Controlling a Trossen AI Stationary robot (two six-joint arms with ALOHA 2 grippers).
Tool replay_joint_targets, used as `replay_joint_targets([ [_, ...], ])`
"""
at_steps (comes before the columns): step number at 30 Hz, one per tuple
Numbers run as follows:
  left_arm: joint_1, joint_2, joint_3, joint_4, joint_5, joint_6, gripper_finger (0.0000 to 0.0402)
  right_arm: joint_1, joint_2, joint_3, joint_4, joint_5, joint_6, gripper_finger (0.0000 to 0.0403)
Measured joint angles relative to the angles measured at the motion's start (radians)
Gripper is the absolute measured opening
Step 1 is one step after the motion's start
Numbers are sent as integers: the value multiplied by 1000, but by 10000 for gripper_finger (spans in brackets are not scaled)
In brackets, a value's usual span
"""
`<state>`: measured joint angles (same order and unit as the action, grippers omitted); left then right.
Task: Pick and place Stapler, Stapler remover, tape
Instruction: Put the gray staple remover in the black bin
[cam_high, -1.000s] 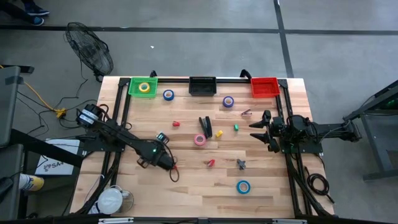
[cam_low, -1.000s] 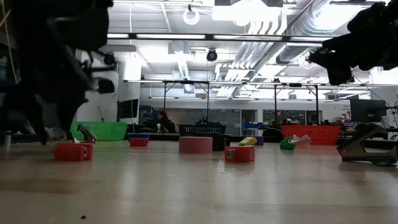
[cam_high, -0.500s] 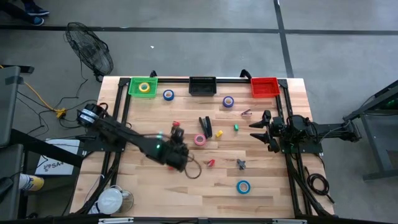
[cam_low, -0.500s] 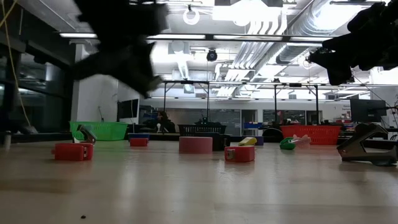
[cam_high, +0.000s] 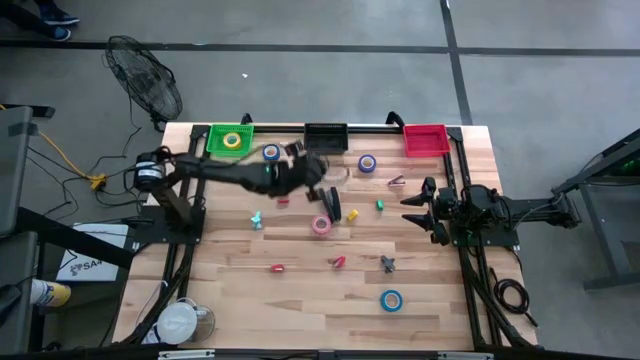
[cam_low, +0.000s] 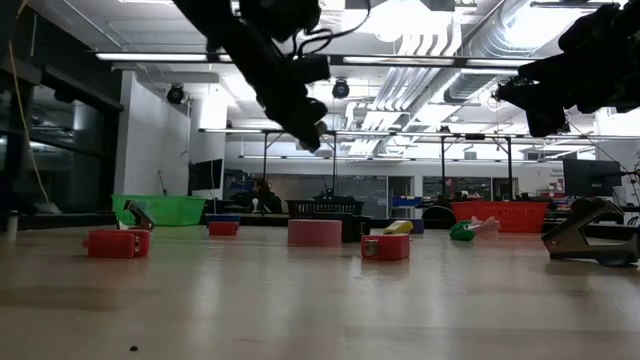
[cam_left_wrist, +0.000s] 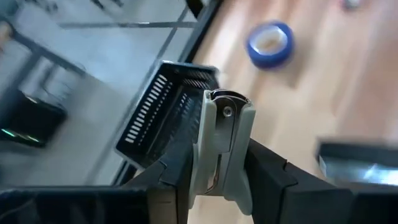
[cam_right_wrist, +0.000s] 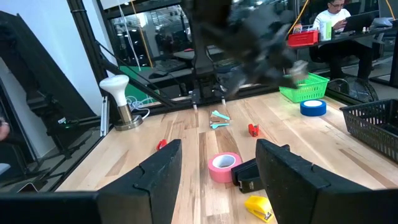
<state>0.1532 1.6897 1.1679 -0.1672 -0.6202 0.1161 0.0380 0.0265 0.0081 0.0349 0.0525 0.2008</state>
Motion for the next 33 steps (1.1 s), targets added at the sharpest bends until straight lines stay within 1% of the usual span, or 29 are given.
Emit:
replay_joint_targets([
  [3,104,0,0,52,97,-78,112,0,0,0,0,0,0,197],
  [7,217,0,0,121,176,-171,106,0,0,0,0,0,0,197],
  [10,281,5,0,172,250,-222,103,0,0,0,0,0,0,197],
  [13,326,35,3,220,298,-251,103,0,0,0,0,0,0,197],
  [17,360,110,44,218,311,-257,103,0,0,0,0,0,0,197],
  [20,374,161,105,162,331,-295,103,0,0,0,0,1,0,197],
  [22,380,198,168,120,335,-325,103,0,0,0,0,0,0,197],
  [28,395,295,360,-178,319,-356,104,0,0,0,0,2,0,197],
  [33,409,367,494,-331,318,-373,104,0,0,0,0,1,0,197],
])
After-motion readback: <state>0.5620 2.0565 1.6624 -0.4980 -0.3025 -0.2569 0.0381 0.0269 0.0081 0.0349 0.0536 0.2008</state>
